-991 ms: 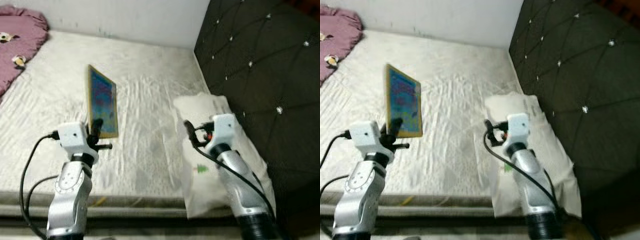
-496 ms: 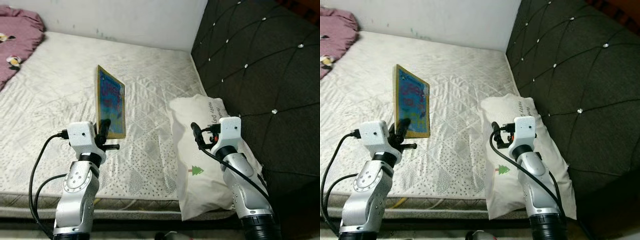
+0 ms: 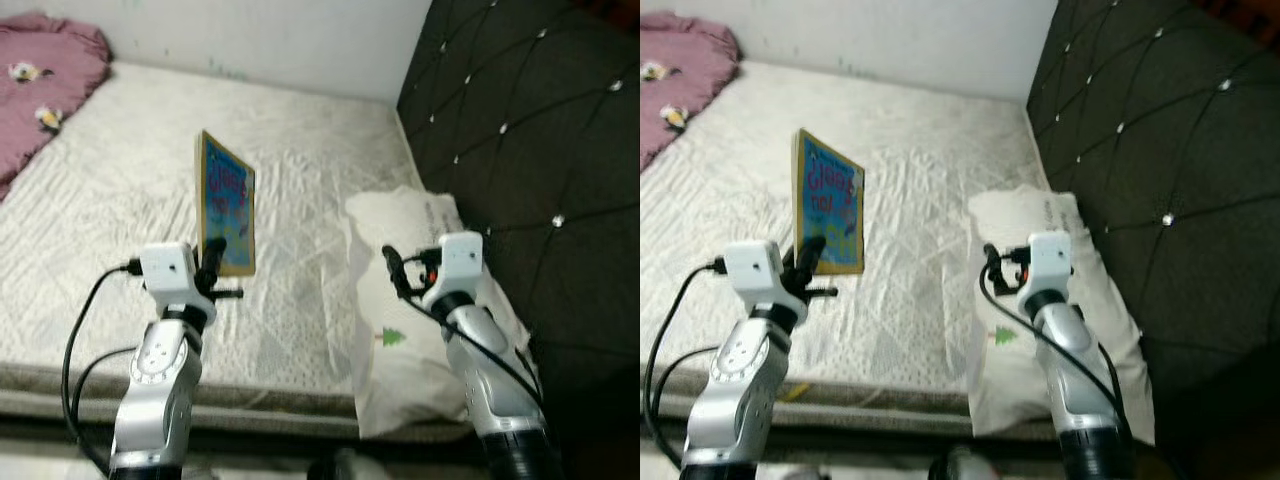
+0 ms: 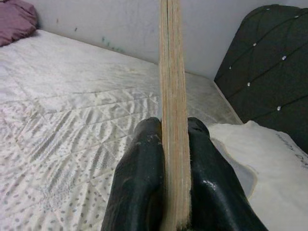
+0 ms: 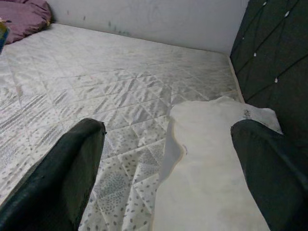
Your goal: Clean up the room
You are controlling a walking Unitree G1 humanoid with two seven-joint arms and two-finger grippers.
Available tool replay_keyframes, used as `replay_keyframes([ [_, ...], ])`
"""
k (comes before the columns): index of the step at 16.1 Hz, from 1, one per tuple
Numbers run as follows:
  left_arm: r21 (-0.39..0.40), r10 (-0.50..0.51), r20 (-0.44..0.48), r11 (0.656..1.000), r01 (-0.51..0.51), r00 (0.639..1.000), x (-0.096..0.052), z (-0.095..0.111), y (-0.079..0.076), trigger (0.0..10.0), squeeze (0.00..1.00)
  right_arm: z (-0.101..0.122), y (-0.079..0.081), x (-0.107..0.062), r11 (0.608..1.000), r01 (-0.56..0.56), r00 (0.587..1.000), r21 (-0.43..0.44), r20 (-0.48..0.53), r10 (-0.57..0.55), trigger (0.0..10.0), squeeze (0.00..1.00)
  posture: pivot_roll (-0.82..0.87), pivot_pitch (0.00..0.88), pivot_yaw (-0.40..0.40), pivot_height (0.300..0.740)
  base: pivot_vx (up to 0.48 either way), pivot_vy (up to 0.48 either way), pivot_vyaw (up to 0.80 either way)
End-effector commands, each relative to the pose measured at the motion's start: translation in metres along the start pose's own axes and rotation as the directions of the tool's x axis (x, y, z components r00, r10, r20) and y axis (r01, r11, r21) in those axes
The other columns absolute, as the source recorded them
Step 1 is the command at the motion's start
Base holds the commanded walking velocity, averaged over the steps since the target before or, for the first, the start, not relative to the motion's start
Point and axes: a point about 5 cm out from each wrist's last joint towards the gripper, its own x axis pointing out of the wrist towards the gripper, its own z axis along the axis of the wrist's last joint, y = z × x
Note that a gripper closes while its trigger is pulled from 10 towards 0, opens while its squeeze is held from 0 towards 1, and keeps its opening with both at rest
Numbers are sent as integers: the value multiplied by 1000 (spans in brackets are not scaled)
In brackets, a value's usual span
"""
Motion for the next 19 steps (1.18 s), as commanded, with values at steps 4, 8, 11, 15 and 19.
replay_keyframes([
  [4,8,-16,33,1000,16,999,4,7,-4,10000,0,4,-5,1,1000,21,1000,0,12,-21,10000,0,-43,0,-125,654,0,0,0],
  [8,-13,14,-6,1000,-14,1000,2,-1,1,10000,0,3,-5,1,1000,21,1000,-1,11,-21,10000,0,-41,0,-125,654,0,0,0],
  [11,-19,12,-20,1000,-12,1000,2,-2,2,10000,0,4,-4,1,1000,17,1000,-1,11,-17,10000,0,-41,0,-125,654,0,0,0],
  [15,-30,0,-36,1000,-1,999,0,-5,1,10000,0,3,-4,1,1000,17,1000,7,6,-18,10000,0,-42,2,-122,654,0,0,0],
  [19,-30,-2,-32,1000,1,999,1,-3,1,10000,0,2,-4,1,1000,17,1000,7,-2,-17,10000,0,-40,0,-125,654,0,0,-745],
])
